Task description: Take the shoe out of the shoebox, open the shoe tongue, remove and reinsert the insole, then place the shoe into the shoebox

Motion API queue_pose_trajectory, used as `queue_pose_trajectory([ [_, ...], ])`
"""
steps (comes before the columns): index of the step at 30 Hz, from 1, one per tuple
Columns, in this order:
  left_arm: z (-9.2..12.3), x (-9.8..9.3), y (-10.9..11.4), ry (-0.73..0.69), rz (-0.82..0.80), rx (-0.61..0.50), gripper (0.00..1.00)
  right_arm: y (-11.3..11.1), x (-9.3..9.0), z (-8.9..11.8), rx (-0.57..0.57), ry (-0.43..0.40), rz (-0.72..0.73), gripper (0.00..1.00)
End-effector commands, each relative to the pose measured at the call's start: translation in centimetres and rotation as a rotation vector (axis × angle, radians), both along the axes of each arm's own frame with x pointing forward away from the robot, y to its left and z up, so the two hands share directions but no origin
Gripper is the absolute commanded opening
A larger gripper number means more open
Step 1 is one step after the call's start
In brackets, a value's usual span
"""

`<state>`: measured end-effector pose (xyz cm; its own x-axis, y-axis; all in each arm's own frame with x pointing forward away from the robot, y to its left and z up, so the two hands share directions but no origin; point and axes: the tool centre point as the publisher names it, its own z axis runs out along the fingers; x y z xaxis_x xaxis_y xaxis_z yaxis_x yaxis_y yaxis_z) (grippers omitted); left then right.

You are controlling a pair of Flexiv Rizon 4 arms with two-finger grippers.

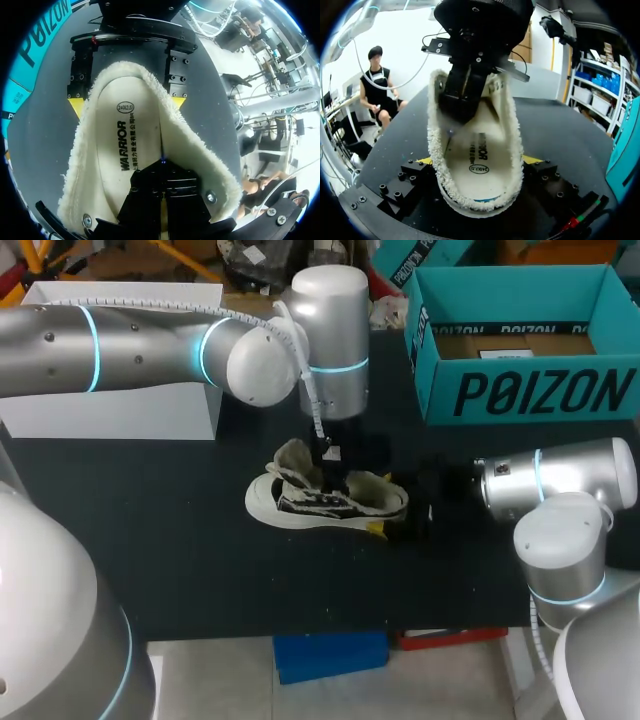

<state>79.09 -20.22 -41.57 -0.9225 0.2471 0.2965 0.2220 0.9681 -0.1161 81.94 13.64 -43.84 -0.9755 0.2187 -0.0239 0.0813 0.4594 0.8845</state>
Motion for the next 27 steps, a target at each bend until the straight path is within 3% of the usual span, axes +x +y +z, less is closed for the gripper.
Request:
queue_pose_trajectory([
  [1, -0.5, -0.6, 0.0, -0.017, 0.009, -0.016, 0.29, 0.1, 0.2, -0.2, -0.002, 0.002, -0.002, 0.0],
  [5, -0.3, -0.3, 0.1, -0.099, 0.019, -0.033, 0.42, 0.1, 0.2, -0.2, -0.002, 0.002, -0.002, 0.0],
  [10, -1.3, 0.3, 0.7, -0.221, 0.036, 0.022, 0.34, 0.1, 0.2, -0.2, -0.002, 0.002, -0.002, 0.0],
  [16, -2.2, 1.0, 1.3, -0.322, 0.076, 0.024, 0.33, 0.1, 0.2, -0.2, -0.002, 0.002, -0.002, 0.0],
  [27, -3.8, 1.9, 1.6, -0.504, 0.096, 0.001, 0.45, 0.1, 0.2, -0.2, -0.002, 0.002, -0.002, 0.0],
])
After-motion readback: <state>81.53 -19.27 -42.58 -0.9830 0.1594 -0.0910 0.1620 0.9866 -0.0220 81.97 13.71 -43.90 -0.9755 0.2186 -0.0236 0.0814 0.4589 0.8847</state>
